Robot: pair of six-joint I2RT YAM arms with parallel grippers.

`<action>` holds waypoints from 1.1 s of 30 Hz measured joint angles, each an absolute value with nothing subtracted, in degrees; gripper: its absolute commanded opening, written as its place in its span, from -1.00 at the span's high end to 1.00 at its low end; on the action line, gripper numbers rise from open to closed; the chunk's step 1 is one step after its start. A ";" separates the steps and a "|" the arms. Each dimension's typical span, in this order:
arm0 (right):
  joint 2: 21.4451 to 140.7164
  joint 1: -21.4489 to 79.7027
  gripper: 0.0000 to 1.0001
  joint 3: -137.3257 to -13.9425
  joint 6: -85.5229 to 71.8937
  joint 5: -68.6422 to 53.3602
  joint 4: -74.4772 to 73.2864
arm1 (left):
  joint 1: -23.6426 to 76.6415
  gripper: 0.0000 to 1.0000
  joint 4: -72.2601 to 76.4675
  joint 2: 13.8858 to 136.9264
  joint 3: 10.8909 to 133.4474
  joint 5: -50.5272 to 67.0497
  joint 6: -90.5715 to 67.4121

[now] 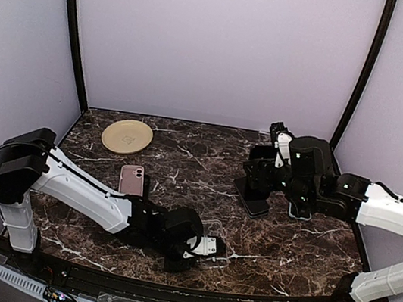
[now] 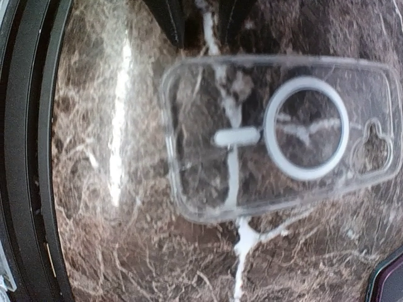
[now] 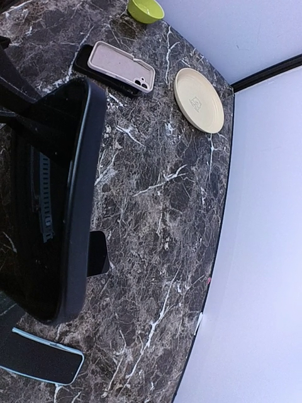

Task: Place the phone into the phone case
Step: Adjust the phone case at the center of the board, then install the phone into the phone case.

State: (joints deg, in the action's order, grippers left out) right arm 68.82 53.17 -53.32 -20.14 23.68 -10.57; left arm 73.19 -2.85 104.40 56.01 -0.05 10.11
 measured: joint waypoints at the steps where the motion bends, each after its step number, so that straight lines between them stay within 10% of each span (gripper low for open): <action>1: 68.79 53.17 0.51 -53.23 -20.14 23.73 -10.57 | 73.19 0.58 -2.48 105.25 56.88 0.51 10.22; 17: 67.09 53.17 0.55 -52.07 -20.49 23.90 -11.73 | 73.08 0.57 0.08 111.22 64.05 2.42 12.82; 33: 74.28 56.58 0.62 -52.07 -22.81 13.26 -15.11 | 57.04 0.37 1.91 90.48 53.76 4.36 2.61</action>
